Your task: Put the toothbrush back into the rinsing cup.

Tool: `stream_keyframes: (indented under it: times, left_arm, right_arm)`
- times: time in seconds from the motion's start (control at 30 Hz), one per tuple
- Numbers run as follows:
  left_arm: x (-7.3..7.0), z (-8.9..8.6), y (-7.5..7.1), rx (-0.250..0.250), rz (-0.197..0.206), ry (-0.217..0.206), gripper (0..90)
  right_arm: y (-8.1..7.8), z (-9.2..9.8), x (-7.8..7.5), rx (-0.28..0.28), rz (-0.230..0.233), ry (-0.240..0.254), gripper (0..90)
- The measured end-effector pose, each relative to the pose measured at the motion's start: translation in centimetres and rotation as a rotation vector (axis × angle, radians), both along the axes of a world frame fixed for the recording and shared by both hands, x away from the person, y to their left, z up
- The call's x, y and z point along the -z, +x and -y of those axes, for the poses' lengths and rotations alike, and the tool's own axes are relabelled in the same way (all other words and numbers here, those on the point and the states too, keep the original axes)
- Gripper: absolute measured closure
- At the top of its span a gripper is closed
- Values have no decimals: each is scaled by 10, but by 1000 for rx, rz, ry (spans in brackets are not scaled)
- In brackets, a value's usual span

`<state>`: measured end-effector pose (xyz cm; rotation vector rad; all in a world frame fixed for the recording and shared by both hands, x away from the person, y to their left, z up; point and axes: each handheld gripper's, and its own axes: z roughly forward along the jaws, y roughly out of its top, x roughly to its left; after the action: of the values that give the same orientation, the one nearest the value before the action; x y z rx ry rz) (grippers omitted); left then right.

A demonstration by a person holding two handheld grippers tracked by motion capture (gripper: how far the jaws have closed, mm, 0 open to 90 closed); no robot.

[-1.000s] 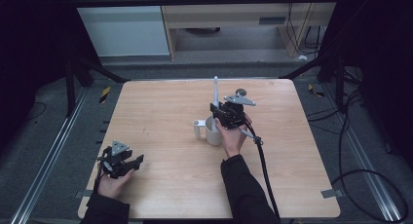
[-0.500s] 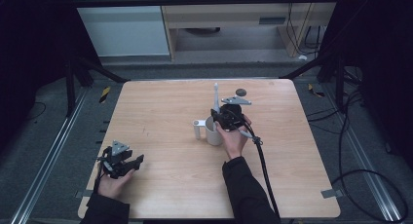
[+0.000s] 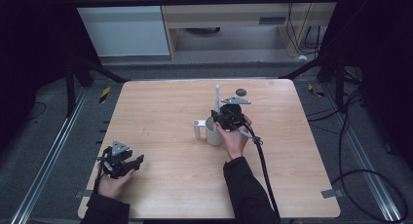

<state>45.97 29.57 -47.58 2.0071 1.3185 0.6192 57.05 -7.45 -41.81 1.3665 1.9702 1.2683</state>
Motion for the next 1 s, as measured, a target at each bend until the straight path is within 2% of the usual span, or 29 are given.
stream_keyframes:
  times: [0.47,0.57,0.73,1.0]
  left_arm:
    - [0,0,0,-1,0,0,472]
    - [0,0,0,-2,1,-2,472]
    - [0,0,0,-1,1,-1,471]
    - [0,0,0,-2,0,0,471]
  right_arm:
    - [-2,2,-3,-4,15,-5,618]
    - [-7,2,-6,-8,27,-5,567]
    - [-17,10,-10,0,53,6,411]
    - [-35,28,-23,-24,57,-29,295]
